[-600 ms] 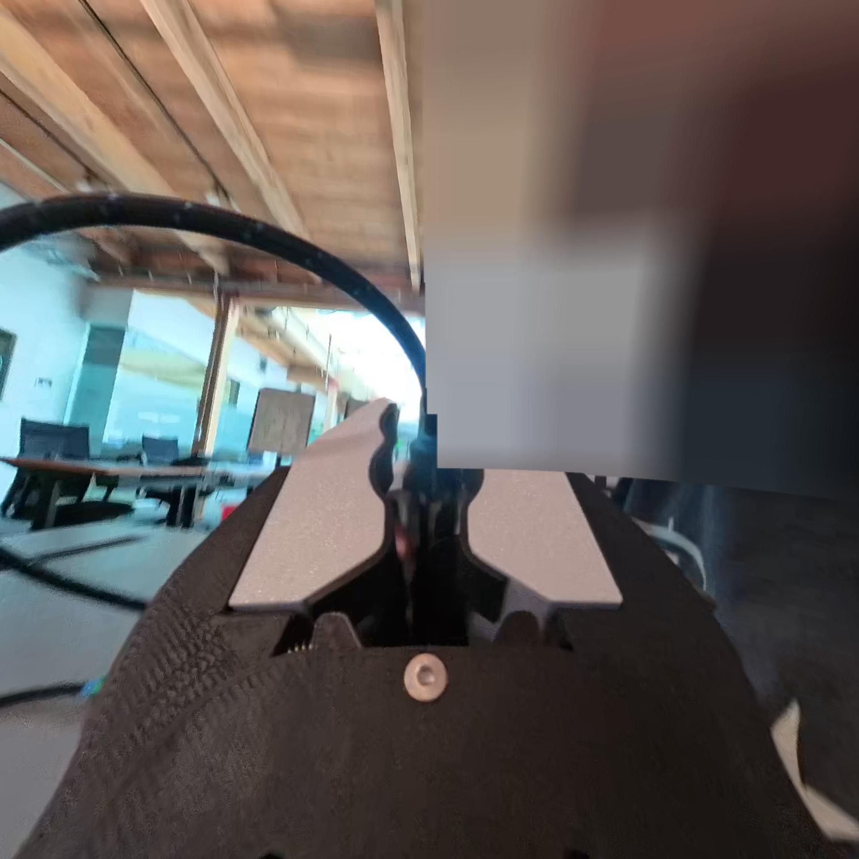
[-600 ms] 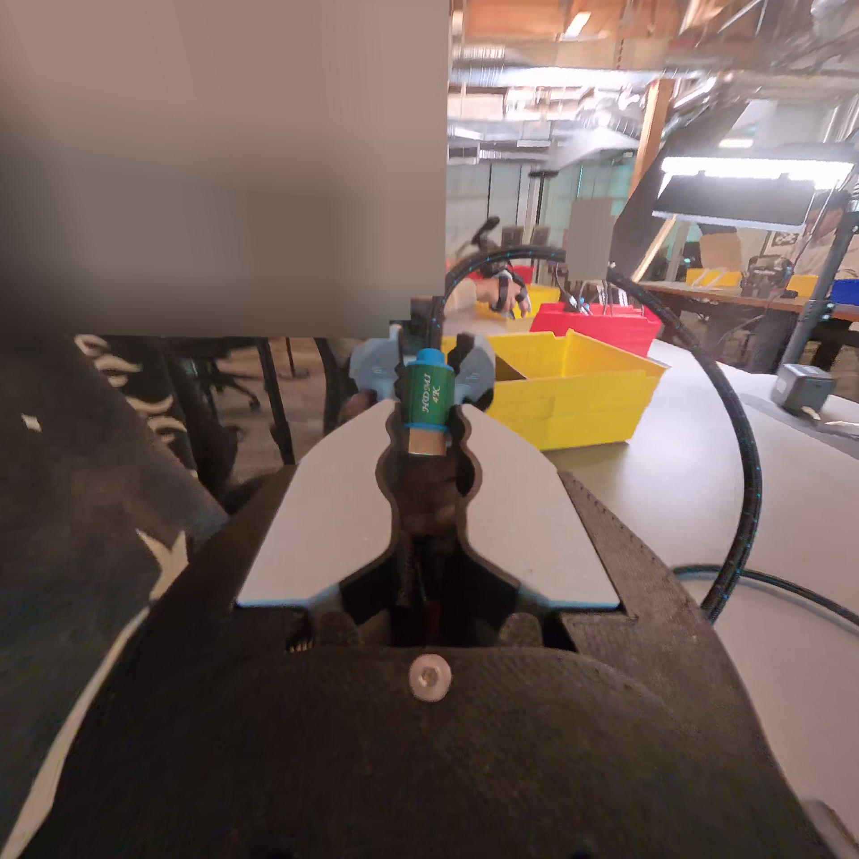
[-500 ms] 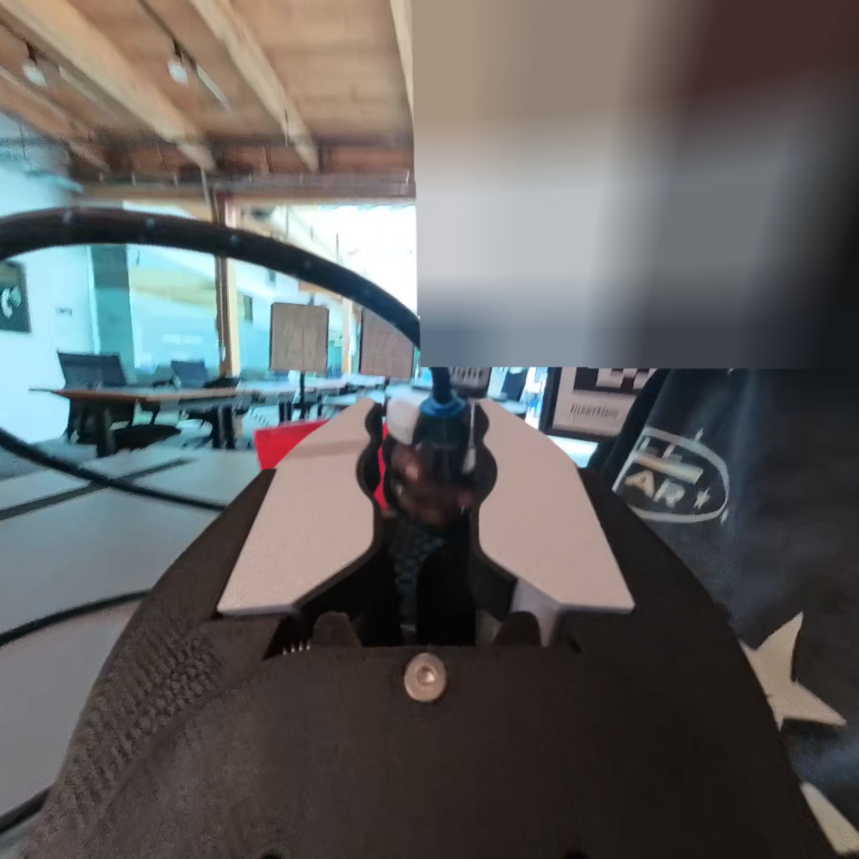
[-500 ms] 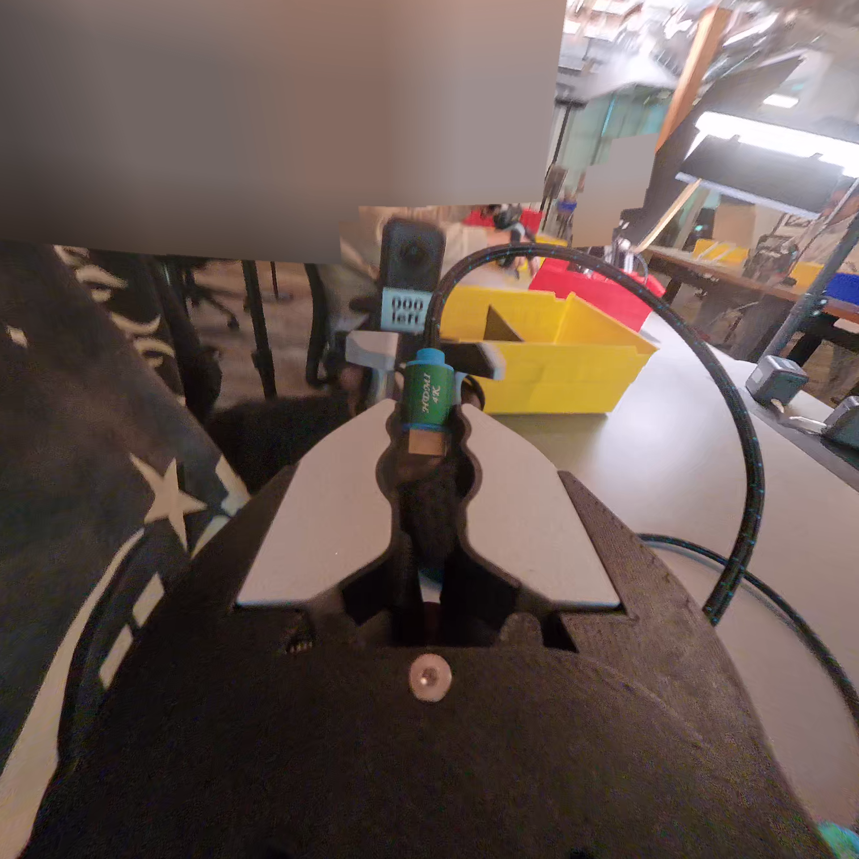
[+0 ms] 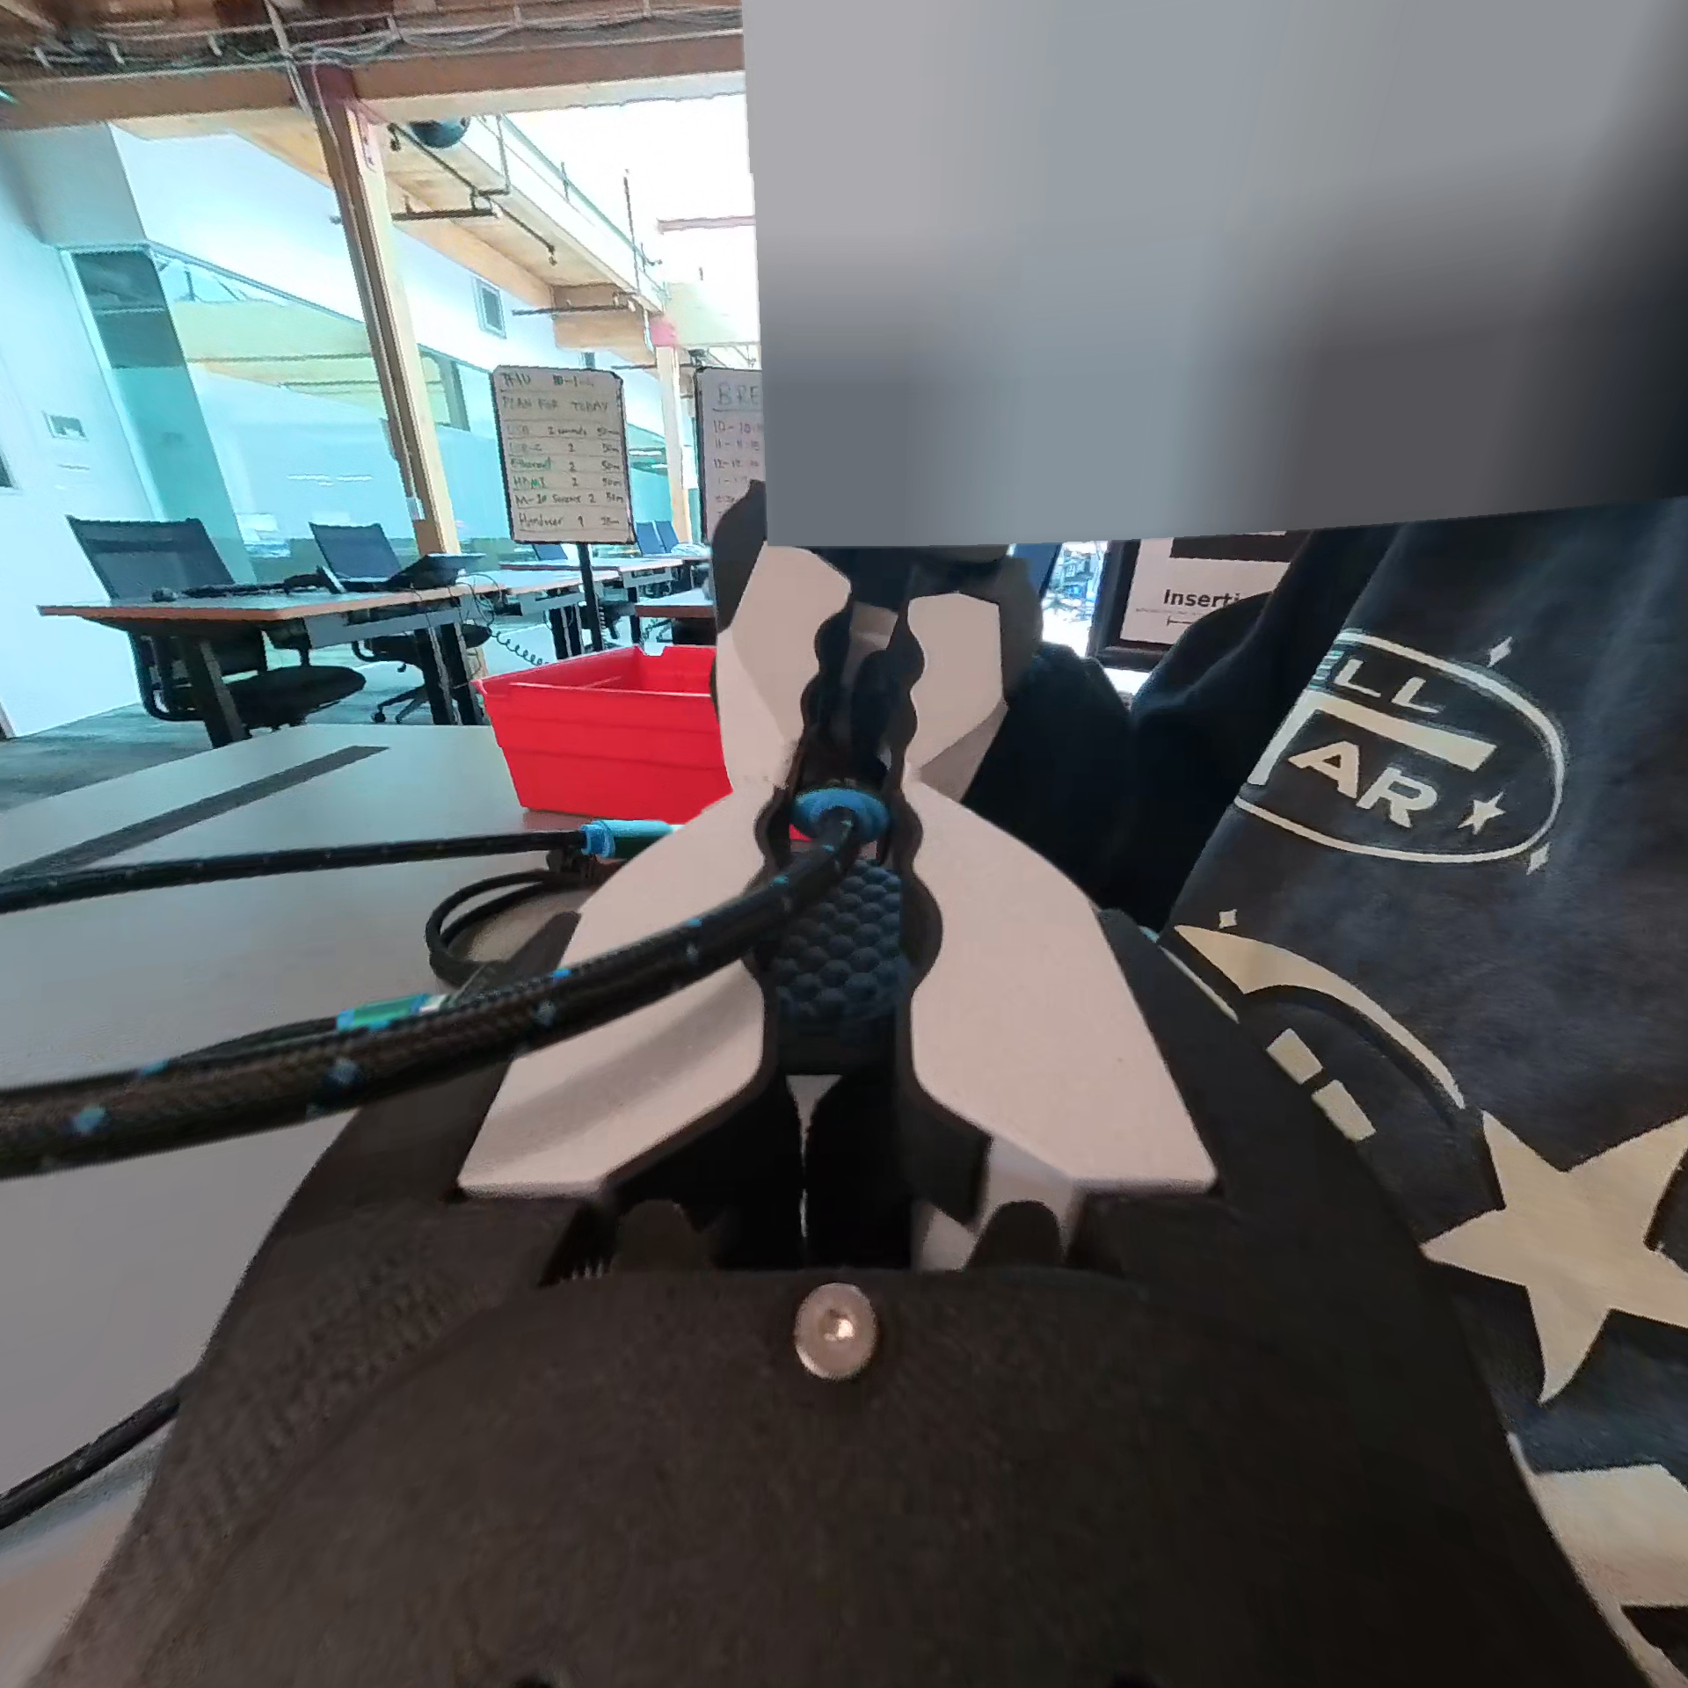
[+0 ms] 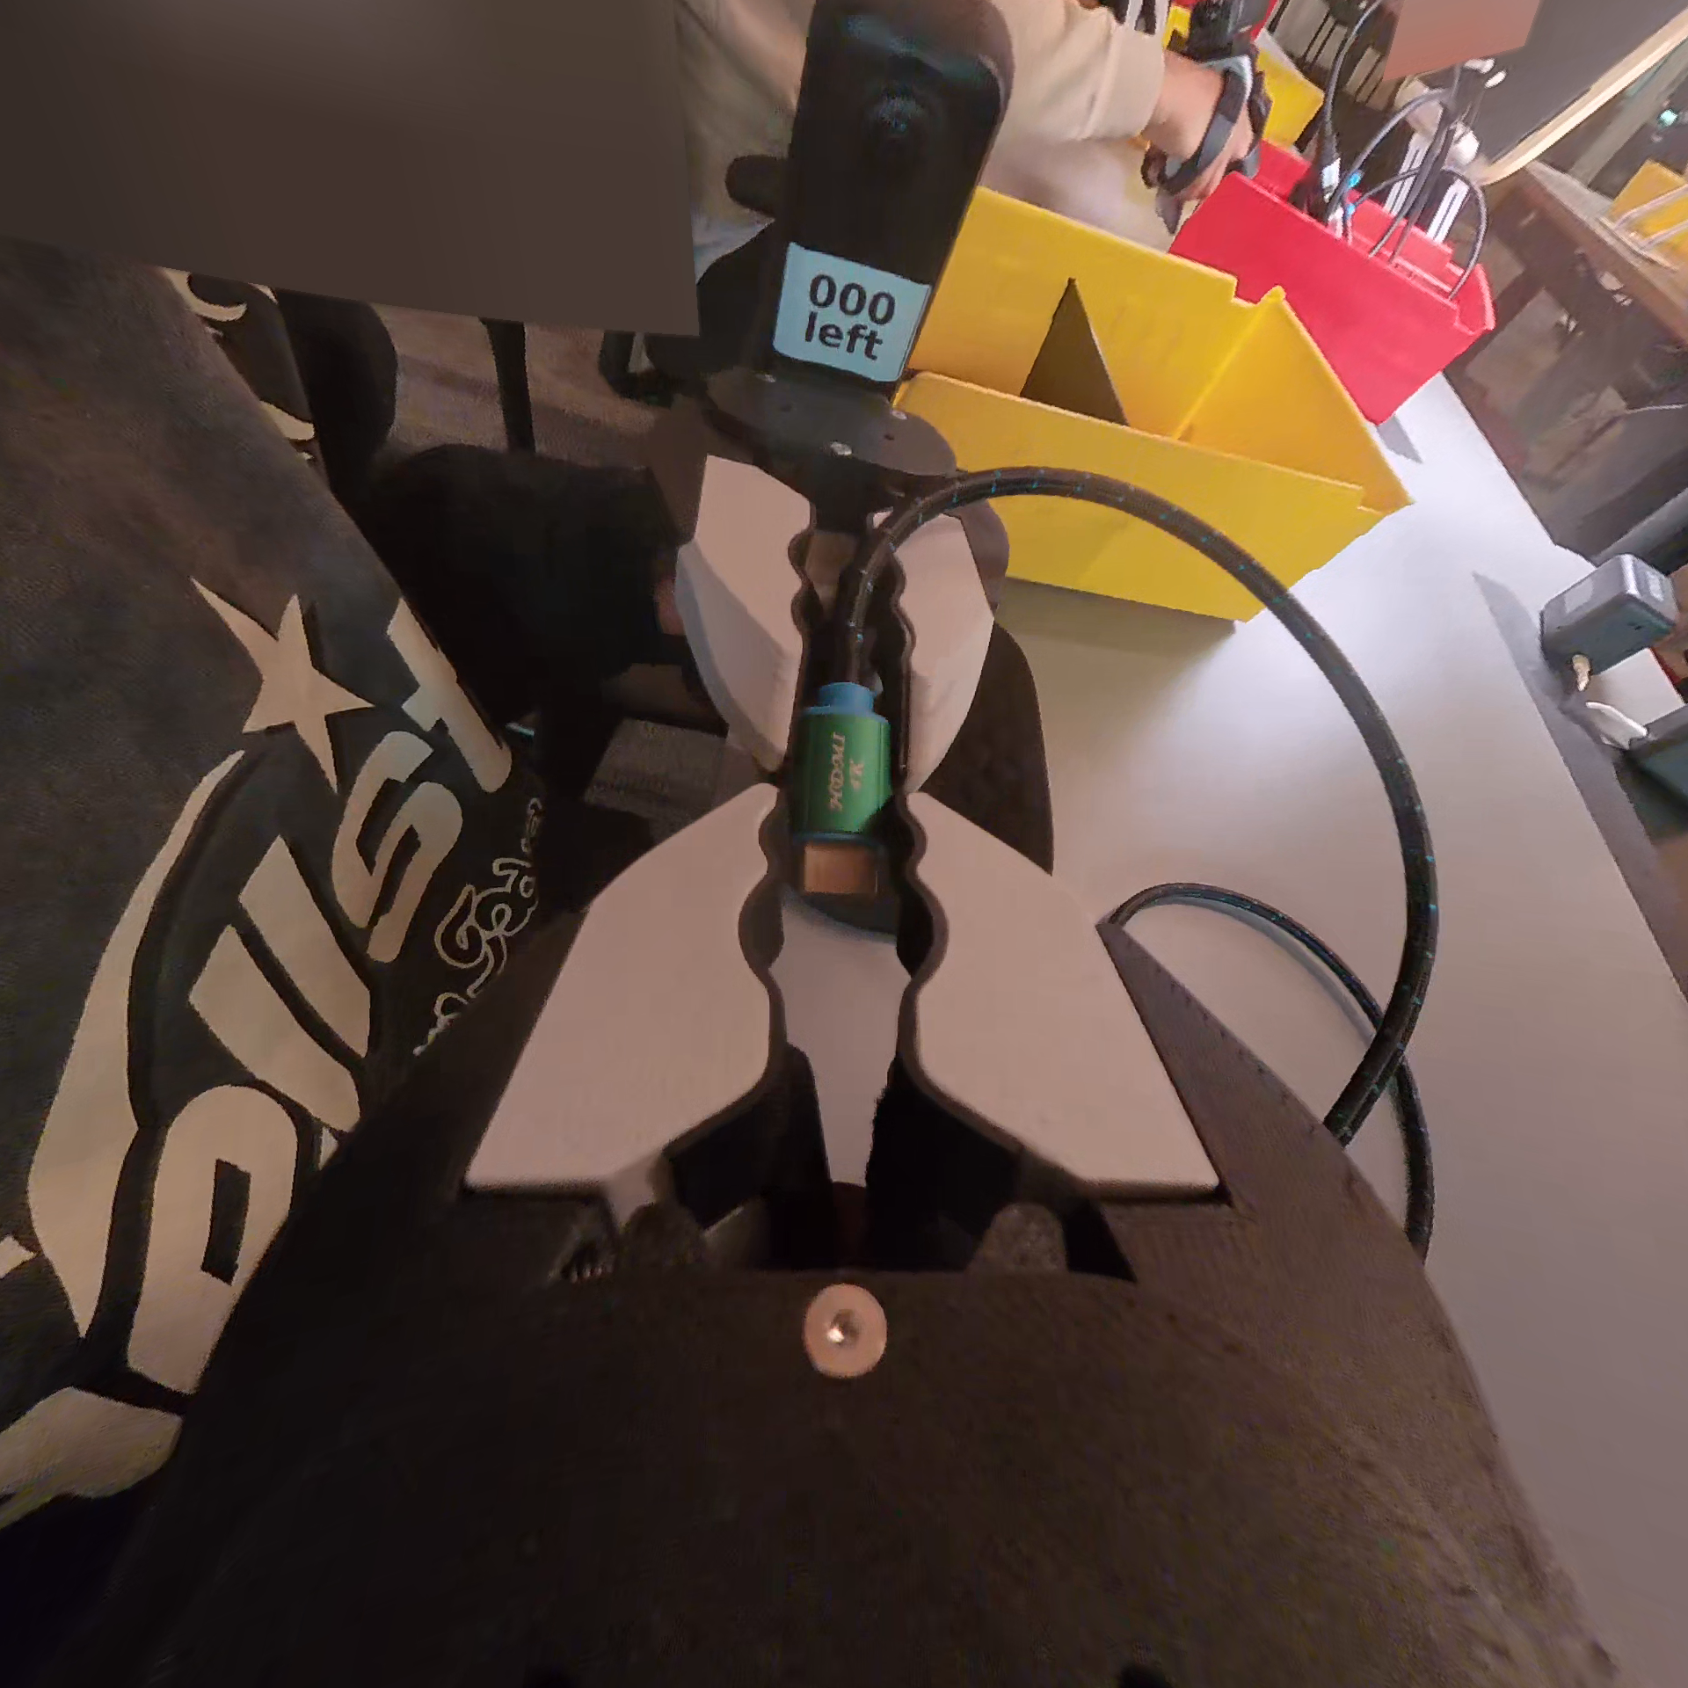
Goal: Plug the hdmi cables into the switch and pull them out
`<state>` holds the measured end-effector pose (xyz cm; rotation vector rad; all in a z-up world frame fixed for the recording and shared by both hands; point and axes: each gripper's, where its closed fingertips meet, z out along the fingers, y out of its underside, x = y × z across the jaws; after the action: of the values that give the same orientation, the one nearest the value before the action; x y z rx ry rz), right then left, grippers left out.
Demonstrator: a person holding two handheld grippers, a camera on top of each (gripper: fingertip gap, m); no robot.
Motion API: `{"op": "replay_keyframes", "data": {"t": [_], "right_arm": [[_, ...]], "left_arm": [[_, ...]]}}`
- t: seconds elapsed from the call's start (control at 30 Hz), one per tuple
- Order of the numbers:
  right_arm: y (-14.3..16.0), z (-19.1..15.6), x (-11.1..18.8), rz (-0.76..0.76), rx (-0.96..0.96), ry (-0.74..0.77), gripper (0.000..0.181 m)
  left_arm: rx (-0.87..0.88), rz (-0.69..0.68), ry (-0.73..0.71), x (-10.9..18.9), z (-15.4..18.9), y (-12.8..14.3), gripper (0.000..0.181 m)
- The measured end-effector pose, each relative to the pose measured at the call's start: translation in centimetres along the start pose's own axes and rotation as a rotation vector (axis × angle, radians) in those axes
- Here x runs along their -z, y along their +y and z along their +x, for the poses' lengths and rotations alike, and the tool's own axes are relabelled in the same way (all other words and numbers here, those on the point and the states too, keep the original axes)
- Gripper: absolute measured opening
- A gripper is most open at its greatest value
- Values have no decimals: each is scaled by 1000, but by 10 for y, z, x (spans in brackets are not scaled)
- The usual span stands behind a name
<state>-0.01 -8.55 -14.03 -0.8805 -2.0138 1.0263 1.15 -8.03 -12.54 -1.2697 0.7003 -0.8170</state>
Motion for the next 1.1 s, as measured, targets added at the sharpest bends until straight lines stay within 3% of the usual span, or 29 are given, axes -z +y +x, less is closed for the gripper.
{"op": "replay_keyframes", "data": {"t": [0.17, 0.3, 0.47, 1.1], "right_arm": [[-8, 3, 2, 86, -29, 17, 22], [-9, 2, 4, 208, -125, -15, 51], [-17, 2, 7, 375, -217, -58, 27], [7, -1, 4, 149, -149, -82, 21]], "left_arm": [[-48, 58, -24, 1, -1, -6, 20], [-69, 147, -36, 3, -1, -14, 20], [-71, 159, -28, 1, 0, -12, 20], [-21, 9, 2, -4, 0, 13, 21]]}}
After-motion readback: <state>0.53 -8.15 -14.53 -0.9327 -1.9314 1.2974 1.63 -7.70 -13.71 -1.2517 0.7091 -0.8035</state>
